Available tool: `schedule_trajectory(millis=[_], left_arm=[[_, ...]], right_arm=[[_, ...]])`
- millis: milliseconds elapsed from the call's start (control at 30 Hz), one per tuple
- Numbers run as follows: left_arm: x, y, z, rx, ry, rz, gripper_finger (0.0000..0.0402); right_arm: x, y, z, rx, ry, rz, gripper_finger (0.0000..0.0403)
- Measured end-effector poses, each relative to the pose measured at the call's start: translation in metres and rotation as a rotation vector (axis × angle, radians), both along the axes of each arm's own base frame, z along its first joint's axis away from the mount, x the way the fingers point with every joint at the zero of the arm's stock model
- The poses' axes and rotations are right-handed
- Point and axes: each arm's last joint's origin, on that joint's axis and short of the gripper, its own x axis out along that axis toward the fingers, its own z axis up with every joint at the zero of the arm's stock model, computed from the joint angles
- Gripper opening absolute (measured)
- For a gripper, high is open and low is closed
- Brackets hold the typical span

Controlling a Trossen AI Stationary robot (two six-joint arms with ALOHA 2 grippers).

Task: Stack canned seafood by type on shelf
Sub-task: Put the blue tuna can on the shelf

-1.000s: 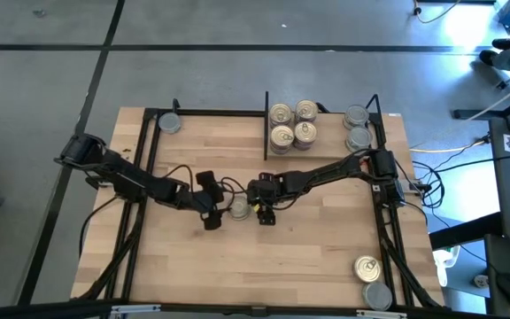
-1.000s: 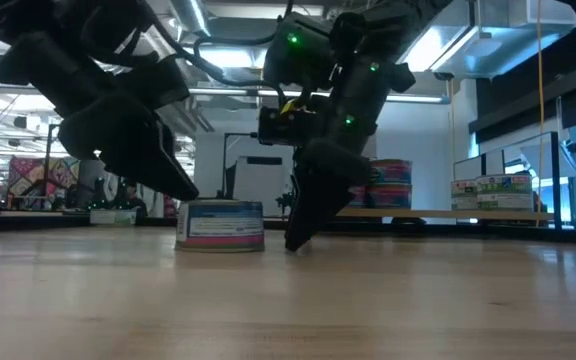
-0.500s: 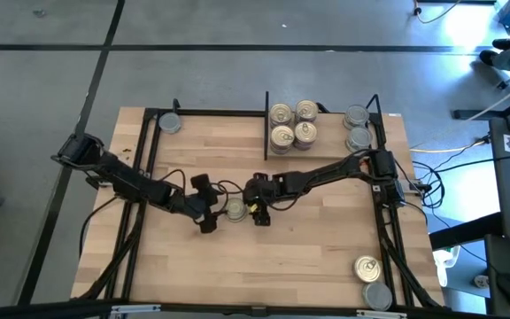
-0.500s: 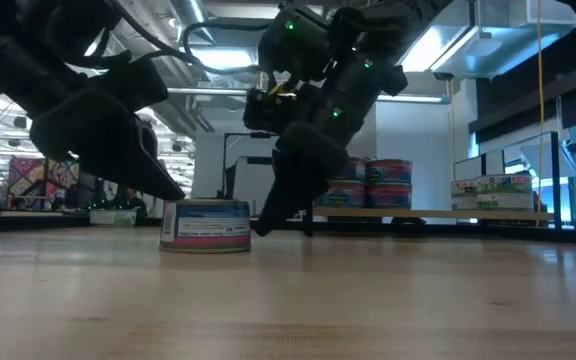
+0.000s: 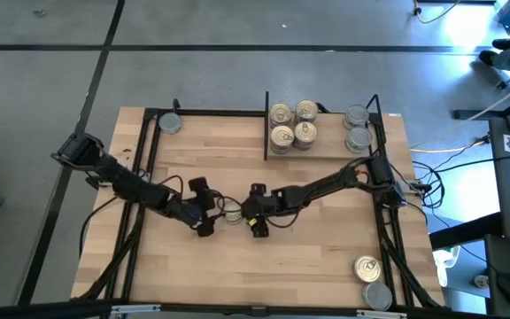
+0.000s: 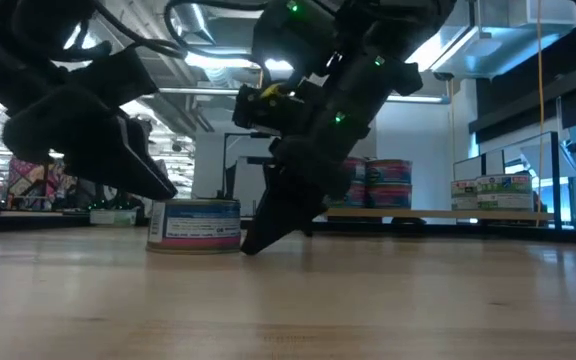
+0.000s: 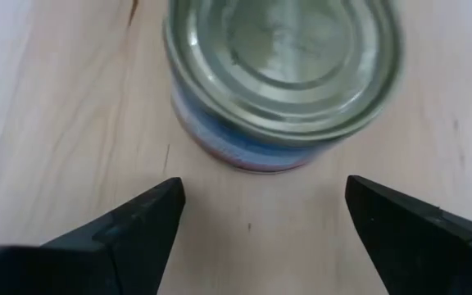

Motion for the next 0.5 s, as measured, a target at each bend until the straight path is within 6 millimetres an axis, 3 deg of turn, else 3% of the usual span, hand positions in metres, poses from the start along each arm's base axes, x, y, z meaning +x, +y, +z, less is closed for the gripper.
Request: schedule_trajectory(millis=[500], left_arm=[[-0.04, -0.003, -0.024, -0.138, -0.188, 0.033, 0.0304]], right_arm=[[0.005, 0.005, 0.001, -0.019, -0.073, 0.005, 0.0342]])
